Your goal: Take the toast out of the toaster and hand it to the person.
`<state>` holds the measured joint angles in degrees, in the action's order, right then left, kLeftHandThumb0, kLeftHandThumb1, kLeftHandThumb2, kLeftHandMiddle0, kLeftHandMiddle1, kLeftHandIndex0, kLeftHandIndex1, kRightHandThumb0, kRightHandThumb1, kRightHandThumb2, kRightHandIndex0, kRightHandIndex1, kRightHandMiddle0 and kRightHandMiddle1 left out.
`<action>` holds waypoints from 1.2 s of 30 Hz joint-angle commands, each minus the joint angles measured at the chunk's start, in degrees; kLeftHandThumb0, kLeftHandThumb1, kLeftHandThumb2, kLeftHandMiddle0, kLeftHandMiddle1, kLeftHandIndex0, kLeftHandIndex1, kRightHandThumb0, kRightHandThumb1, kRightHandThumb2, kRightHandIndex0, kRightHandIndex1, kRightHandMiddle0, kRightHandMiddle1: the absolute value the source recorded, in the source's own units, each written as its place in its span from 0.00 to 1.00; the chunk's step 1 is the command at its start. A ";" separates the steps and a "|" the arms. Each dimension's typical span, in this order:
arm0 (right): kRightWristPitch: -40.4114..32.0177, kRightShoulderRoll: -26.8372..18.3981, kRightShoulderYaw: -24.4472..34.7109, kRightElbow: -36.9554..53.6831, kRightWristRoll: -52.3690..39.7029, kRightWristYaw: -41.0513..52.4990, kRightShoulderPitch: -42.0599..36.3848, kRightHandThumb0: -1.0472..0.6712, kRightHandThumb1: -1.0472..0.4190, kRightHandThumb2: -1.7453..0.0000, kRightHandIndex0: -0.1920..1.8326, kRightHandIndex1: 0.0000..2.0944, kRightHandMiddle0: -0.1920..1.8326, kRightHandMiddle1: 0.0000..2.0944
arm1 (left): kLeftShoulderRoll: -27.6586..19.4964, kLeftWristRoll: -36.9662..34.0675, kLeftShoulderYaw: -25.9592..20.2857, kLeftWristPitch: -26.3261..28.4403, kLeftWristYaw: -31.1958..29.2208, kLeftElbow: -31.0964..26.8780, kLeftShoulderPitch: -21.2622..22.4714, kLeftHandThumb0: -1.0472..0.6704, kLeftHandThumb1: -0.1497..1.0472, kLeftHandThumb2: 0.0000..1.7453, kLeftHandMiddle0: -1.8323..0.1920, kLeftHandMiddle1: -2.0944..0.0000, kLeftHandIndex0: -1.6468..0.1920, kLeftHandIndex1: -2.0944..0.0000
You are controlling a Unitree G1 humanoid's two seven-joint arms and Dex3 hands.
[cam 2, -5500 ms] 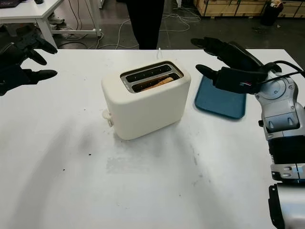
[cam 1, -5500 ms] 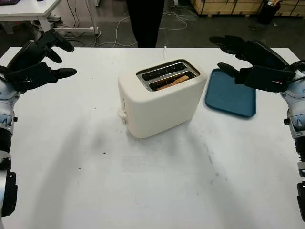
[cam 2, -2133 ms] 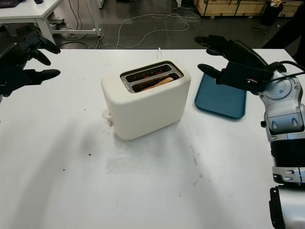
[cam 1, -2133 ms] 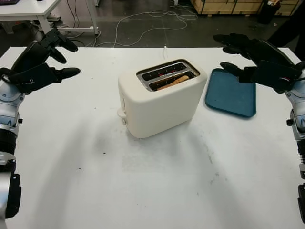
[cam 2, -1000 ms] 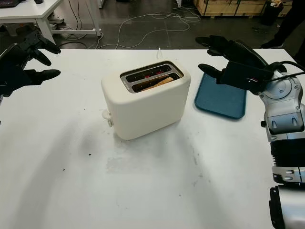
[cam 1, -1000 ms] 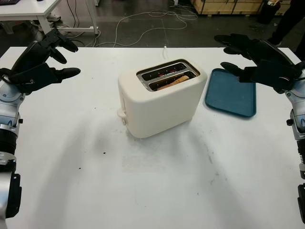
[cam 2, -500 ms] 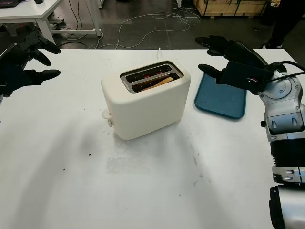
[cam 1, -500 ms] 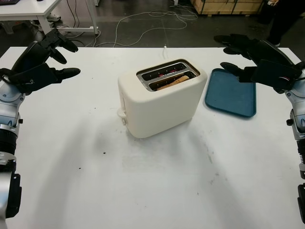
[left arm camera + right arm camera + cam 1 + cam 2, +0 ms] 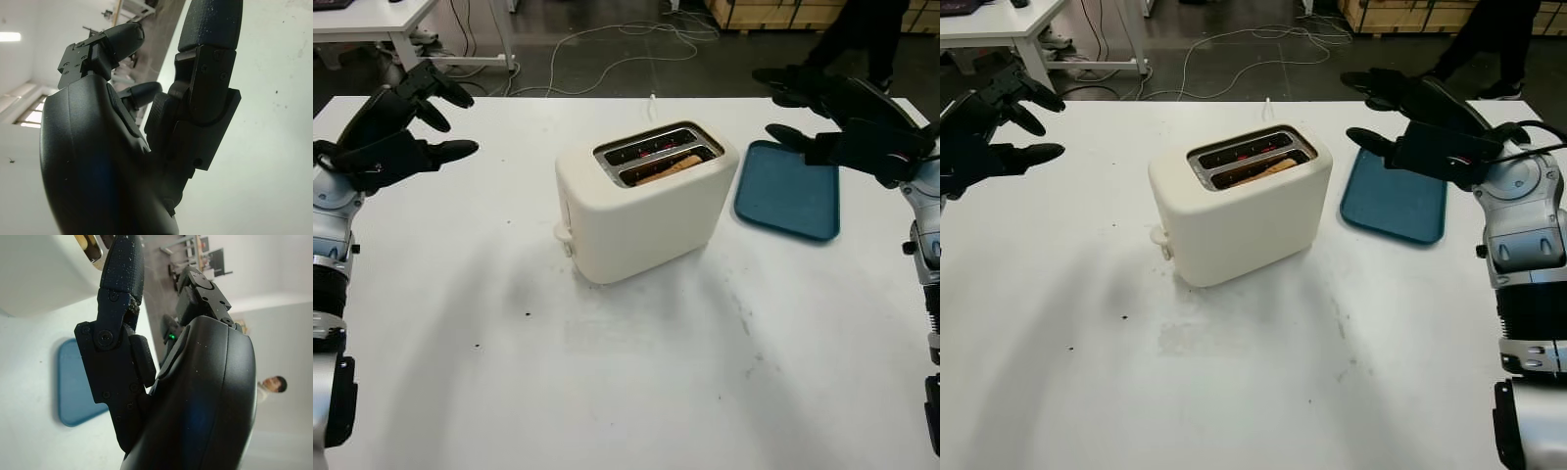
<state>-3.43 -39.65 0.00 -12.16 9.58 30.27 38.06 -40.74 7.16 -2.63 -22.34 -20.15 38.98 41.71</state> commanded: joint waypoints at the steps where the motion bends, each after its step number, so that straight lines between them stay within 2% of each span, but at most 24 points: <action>1: -0.32 -0.44 0.53 0.68 -0.28 -0.03 0.22 0.12 0.09 0.67 0.10 0.28 0.23 0.00 | -0.07 0.42 -0.13 -0.31 0.45 -0.36 0.10 0.00 0.89 0.16 0.91 0.19 0.90 0.33; 36: -1.46 -0.54 0.60 1.93 -0.09 0.09 0.16 0.12 0.09 0.69 0.11 0.27 0.24 0.01 | 0.09 -0.81 -0.88 1.75 -0.06 -1.93 -0.60 0.00 0.89 0.16 0.91 0.17 0.90 0.30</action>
<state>-4.79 -39.67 0.44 -10.92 9.52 30.26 38.10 -40.74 7.11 -2.73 -21.25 -19.99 37.56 41.49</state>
